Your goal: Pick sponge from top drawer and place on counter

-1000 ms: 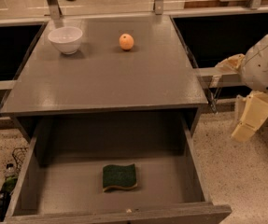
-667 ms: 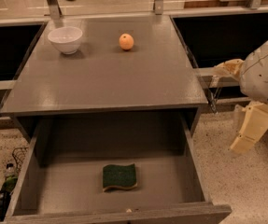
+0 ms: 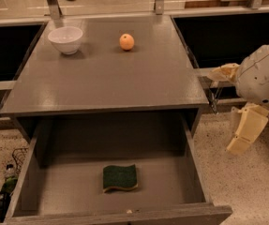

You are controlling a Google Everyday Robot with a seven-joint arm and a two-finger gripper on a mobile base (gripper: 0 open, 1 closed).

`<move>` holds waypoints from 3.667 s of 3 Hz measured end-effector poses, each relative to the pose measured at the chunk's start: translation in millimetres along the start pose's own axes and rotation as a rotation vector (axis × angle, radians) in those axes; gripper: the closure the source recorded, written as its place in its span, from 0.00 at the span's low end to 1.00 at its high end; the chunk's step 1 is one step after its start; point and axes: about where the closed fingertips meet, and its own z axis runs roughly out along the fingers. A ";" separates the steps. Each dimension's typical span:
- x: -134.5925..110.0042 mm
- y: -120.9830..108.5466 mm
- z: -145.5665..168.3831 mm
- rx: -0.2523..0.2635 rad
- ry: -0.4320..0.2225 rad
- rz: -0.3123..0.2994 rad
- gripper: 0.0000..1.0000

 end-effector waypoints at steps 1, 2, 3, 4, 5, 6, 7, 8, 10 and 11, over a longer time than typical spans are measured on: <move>-10.2 5.5 41.5 -0.079 -0.047 -0.006 0.00; -16.6 10.4 64.7 -0.129 -0.067 -0.014 0.00; -15.5 11.0 68.4 -0.128 -0.065 -0.008 0.00; -11.0 13.5 83.1 -0.120 -0.055 0.016 0.00; -13.1 11.9 110.0 -0.081 -0.087 0.043 0.00; -12.7 13.7 120.5 -0.094 -0.100 0.057 0.00; -12.4 15.8 137.8 -0.115 -0.120 0.075 0.00; -9.6 17.6 162.9 -0.159 -0.148 0.112 0.00; -9.3 19.9 173.4 -0.146 -0.130 0.123 0.00; -5.2 18.7 175.3 -0.065 -0.077 0.151 0.00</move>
Offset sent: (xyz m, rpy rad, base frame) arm 0.0057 0.0619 -0.0726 0.0989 0.1472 0.1163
